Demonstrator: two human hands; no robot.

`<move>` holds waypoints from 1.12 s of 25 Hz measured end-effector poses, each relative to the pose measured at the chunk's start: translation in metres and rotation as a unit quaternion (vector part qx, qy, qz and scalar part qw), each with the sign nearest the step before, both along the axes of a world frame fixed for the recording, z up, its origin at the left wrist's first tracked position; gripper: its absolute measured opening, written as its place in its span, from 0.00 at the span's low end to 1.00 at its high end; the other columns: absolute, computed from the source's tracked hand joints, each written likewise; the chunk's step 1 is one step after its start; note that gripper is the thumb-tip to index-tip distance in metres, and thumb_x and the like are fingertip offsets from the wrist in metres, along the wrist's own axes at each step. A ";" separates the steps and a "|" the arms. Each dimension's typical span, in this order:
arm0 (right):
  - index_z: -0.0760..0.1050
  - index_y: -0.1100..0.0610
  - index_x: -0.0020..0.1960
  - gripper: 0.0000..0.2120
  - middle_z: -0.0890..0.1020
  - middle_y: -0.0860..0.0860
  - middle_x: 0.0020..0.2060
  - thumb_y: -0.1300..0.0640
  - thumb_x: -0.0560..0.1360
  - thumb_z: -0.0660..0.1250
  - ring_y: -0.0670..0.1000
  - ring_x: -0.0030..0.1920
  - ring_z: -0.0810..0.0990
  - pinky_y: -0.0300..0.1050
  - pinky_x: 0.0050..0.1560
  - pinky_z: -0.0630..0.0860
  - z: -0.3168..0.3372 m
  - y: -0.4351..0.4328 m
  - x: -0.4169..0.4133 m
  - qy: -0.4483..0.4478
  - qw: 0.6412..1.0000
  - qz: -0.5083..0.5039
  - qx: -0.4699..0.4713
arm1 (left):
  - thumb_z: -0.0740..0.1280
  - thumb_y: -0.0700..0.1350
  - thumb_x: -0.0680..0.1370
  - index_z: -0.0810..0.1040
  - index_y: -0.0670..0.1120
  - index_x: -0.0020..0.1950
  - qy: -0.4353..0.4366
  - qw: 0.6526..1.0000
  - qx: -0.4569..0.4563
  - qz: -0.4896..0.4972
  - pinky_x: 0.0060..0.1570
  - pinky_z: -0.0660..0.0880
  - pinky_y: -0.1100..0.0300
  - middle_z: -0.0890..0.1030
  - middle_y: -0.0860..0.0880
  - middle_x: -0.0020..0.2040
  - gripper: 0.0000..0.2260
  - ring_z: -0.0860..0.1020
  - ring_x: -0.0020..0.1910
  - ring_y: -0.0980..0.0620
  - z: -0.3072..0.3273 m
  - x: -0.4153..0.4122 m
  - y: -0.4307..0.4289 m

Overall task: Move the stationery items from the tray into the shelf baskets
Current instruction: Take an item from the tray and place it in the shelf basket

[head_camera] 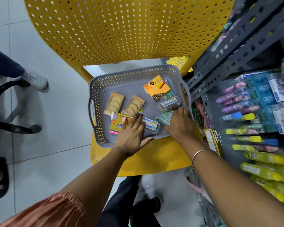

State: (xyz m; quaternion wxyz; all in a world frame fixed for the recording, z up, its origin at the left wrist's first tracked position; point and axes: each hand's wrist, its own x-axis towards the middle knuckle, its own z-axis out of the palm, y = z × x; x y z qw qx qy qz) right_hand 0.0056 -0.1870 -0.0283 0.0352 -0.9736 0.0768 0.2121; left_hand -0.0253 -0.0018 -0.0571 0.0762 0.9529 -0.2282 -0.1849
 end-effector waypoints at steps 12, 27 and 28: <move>0.69 0.63 0.59 0.25 0.71 0.59 0.58 0.50 0.68 0.70 0.60 0.64 0.67 0.54 0.55 0.72 0.195 -0.037 -0.005 -0.176 0.978 -0.073 0.083 | 0.40 0.66 0.77 0.68 0.39 0.69 -0.116 0.990 -0.063 -0.046 0.65 0.57 0.39 0.61 0.42 0.73 0.38 0.57 0.71 0.44 0.135 0.049 -0.003; 0.75 0.61 0.59 0.25 0.78 0.60 0.56 0.47 0.68 0.68 0.60 0.61 0.69 0.50 0.63 0.67 0.473 -0.170 -0.099 -0.395 0.864 -0.311 0.006 | 0.43 0.68 0.77 0.69 0.40 0.69 -0.306 0.869 -0.248 -0.300 0.66 0.60 0.44 0.63 0.41 0.72 0.38 0.57 0.72 0.45 0.406 0.091 -0.191; 0.74 0.61 0.60 0.25 0.78 0.60 0.57 0.47 0.69 0.68 0.60 0.61 0.69 0.50 0.64 0.66 0.472 -0.180 -0.113 -0.383 0.863 -0.329 0.002 | 0.42 0.69 0.76 0.67 0.41 0.71 -0.297 0.864 -0.247 -0.324 0.67 0.58 0.44 0.60 0.42 0.73 0.38 0.54 0.73 0.46 0.409 0.081 -0.205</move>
